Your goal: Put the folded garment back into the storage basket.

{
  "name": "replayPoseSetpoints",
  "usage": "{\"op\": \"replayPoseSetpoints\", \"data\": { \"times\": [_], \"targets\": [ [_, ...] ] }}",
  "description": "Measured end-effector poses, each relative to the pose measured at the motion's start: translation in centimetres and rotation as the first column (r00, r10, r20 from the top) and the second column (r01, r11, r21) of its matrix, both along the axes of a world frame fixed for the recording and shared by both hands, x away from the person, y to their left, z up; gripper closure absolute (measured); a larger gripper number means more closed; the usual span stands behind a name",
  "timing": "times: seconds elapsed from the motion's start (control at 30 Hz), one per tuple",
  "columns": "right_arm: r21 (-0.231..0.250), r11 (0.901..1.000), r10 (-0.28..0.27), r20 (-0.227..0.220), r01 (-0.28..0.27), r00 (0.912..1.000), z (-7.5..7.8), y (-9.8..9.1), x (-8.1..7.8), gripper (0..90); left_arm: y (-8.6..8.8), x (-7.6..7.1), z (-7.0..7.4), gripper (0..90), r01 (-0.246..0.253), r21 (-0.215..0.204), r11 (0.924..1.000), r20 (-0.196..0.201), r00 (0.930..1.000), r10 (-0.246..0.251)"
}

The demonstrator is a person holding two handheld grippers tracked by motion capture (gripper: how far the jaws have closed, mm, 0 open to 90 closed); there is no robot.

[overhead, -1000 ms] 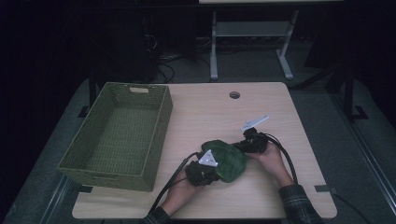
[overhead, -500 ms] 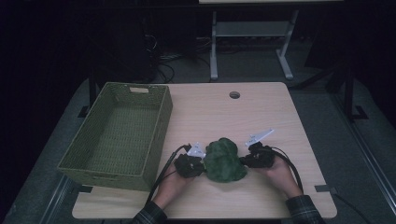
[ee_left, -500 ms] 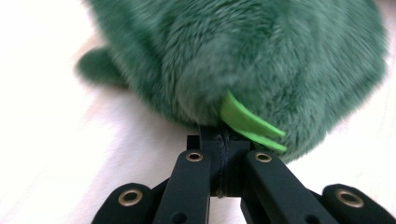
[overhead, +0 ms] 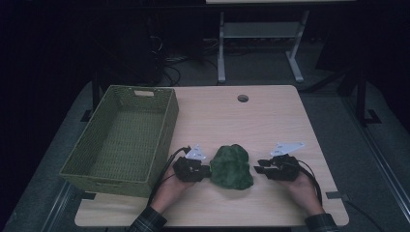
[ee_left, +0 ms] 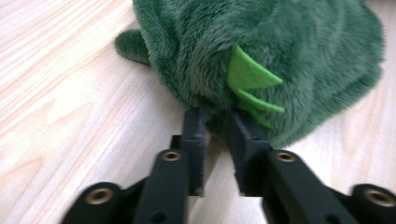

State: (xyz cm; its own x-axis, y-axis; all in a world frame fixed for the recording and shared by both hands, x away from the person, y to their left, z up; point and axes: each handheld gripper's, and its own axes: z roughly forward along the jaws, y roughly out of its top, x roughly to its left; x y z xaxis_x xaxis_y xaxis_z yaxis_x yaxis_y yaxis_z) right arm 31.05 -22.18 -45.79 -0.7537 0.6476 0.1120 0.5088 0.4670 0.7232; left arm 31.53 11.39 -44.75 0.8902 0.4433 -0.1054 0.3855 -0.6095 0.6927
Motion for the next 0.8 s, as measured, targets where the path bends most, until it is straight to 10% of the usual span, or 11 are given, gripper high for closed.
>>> {"op": "replayPoseSetpoints", "data": {
  "times": [0.4,0.8],
  "targets": [
    [-0.077,0.9834,-0.162,0.034,0.164,0.9862,-2.0,-4.4,-1.8,15.6,-0.2,-0.7,3.5,31.7,0.074,-0.02,0.997,0.064,0.9953,-0.073],
    [-0.06,0.9812,-0.181,0.05,0.184,0.9823,-2.5,-5.2,-2.3,8.8,-3.2,1.3,4.1,15.9,0.212,0.066,0.9749,0.099,0.9709,-0.218]
  ]
}}
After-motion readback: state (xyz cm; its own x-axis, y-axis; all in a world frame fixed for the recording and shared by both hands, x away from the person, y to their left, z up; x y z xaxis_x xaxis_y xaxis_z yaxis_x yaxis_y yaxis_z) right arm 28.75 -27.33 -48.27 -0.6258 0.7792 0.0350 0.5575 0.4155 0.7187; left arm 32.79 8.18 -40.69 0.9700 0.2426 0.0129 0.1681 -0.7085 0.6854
